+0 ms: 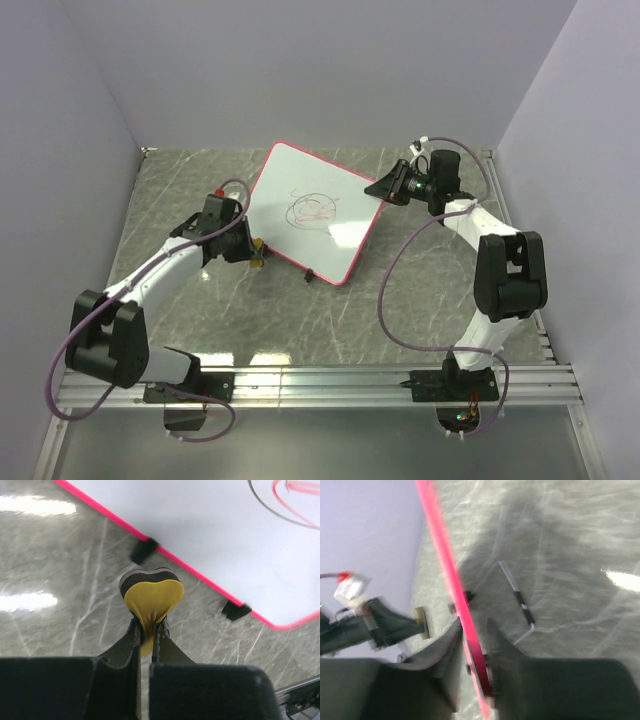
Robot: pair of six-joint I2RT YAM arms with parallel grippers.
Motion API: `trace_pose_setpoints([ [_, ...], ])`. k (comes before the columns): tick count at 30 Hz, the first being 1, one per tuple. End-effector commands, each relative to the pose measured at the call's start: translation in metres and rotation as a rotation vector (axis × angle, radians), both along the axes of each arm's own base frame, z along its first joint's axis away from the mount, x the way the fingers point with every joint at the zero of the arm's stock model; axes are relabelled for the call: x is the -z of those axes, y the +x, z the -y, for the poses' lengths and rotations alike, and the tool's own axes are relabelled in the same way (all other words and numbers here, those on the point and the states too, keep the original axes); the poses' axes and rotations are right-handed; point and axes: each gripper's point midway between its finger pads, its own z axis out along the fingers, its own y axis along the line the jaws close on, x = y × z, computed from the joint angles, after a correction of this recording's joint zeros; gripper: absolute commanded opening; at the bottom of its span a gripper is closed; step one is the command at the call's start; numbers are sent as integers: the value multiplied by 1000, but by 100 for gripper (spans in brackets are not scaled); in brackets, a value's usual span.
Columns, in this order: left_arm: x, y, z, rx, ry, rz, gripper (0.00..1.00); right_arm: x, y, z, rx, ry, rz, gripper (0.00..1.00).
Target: Erase the whiteboard
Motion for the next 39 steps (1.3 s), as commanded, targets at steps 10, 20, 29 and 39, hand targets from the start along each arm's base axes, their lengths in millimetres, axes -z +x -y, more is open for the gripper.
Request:
trace_pose_setpoints([
  [10,-34,47,78,192,-46,111,0,-8,-10,7,-22,-77,27,0],
  [20,-9,39,118,317,-86,90,0,15,-41,-3,-43,-118,-6,0],
  [29,1,26,178,465,-184,93,0,29,-49,-7,-62,-139,-57,0],
  [39,-16,9,219,584,-239,76,0,34,-47,-11,-78,-161,-78,0],
])
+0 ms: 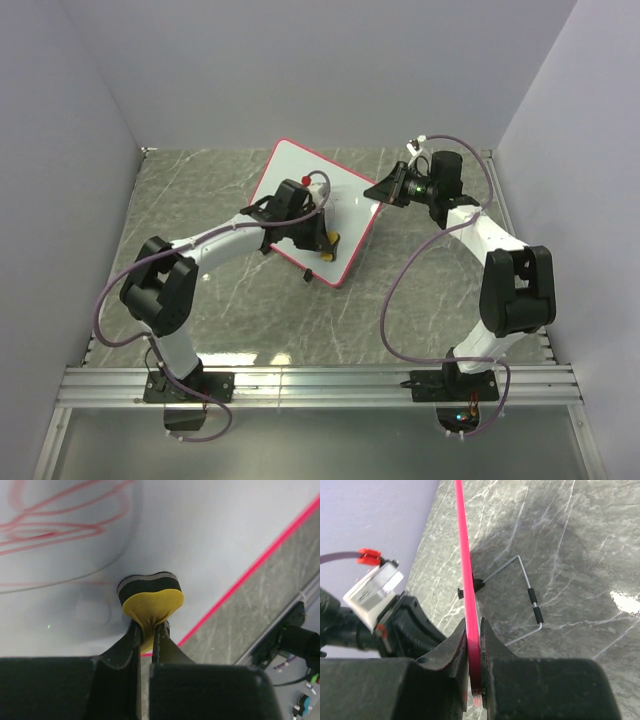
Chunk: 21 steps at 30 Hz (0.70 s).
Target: Erase the whiteboard
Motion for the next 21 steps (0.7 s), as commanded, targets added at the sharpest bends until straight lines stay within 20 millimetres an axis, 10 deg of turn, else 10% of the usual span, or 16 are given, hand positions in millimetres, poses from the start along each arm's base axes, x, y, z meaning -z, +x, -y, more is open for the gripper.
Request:
trace_pose_setpoints([
  [1,-5,-6,37,99,-55,20,0,58,-17,3,34,-134,-195,0],
  [12,-15,0,53,130,-7,59,0,61,-19,2,29,-140,-195,0],
  [21,20,41,-16,-80,94,37,0,59,-21,5,24,-161,-187,0],
])
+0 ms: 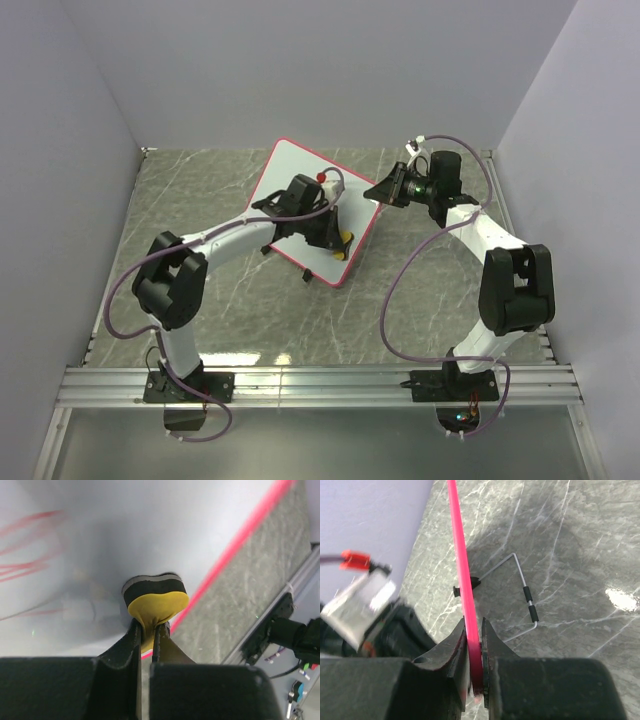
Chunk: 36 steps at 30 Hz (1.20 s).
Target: Erase the whiteboard
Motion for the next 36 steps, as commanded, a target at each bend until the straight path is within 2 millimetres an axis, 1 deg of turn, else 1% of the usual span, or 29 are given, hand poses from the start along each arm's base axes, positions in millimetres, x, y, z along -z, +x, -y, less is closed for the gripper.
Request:
trace_pose_setpoints([
  [1,41,50,-70,-215,134,20,0,54,-23,3,27,-143,-180,0],
  [3,49,57,-88,-253,148,12,0,54,-23,4,27,-144,-185,0],
  [4,54,62,-104,-285,160,1,0,55,-22,4,28,-146,-188,0],
  [7,62,69,-129,-361,189,-8,0,54,-19,4,27,-147,-184,0],
  [8,64,75,-141,-395,194,-13,0,52,-18,3,25,-147,-183,0],
  [10,67,80,-153,-440,201,-27,0,53,-16,2,25,-144,-185,0],
  [12,71,81,-158,-452,212,-38,0,51,-13,1,26,-140,-183,0],
  [13,69,84,-157,-446,211,-27,0,50,-12,1,26,-140,-183,0],
  [15,63,85,-149,-411,204,-14,0,50,-10,0,24,-141,-183,0],
  [16,62,80,-138,-372,217,3,0,48,-8,0,22,-141,-180,0],
  [18,56,76,-123,-333,228,29,0,49,-7,0,23,-143,-182,0],
  [19,55,65,-105,-277,217,28,0,49,-7,0,23,-142,-183,0],
  [21,46,56,-80,-206,182,38,0,49,-6,-2,24,-140,-183,0],
  [22,42,44,-62,-149,165,39,0,49,-5,-2,24,-140,-183,0],
  [23,39,36,-51,-111,150,31,0,50,-5,-2,23,-142,-185,0],
  [24,33,35,-40,-83,134,39,0,51,-5,-3,21,-143,-189,0],
  [25,29,28,-29,-50,120,41,0,51,-5,-4,21,-142,-188,0],
  [26,25,24,-23,-27,101,33,0,52,-5,-4,20,-141,-188,0],
  [27,19,27,-17,-22,86,40,0,53,-6,-5,20,-142,-193,0],
  [29,15,28,-14,-22,79,29,0,53,-7,-7,17,-142,-193,0],
  [30,9,34,-10,-24,75,41,0,53,-6,-6,20,-144,-191,0],
  [33,9,47,-15,-62,117,57,0,53,-7,-7,21,-145,-190,0],
  [35,15,58,-28,-99,135,48,0,52,-7,-6,23,-145,-189,0],
  [36,25,59,-37,-115,157,27,0,51,-6,-7,24,-146,-185,0],
])
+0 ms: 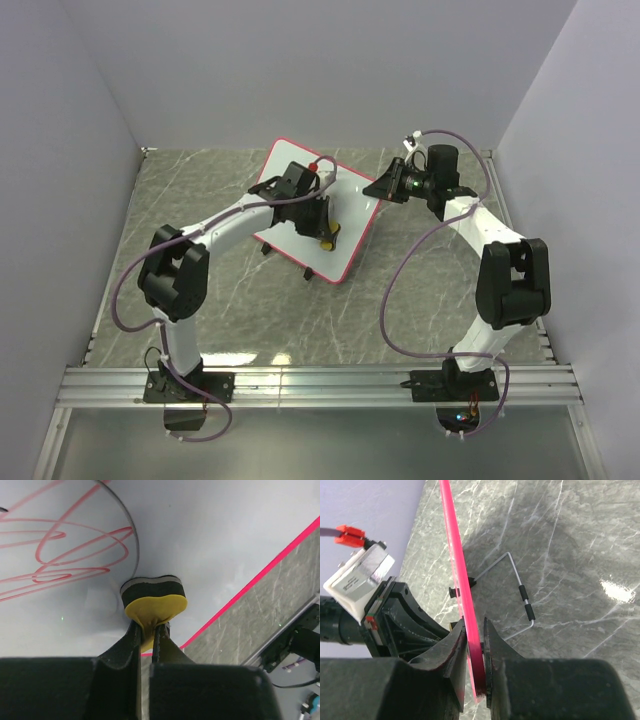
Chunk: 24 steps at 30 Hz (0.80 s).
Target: Erase the whiteboard
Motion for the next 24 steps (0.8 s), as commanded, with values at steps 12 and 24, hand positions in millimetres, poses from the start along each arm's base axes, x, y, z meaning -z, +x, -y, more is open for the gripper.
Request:
trace_pose_setpoints([
  [12,88,65,-177,-528,221,-104,0,52,-14,-6,31,-112,-166,0],
  [24,6,86,-99,-333,43,40,0,53,-13,-8,22,-113,-169,0],
])
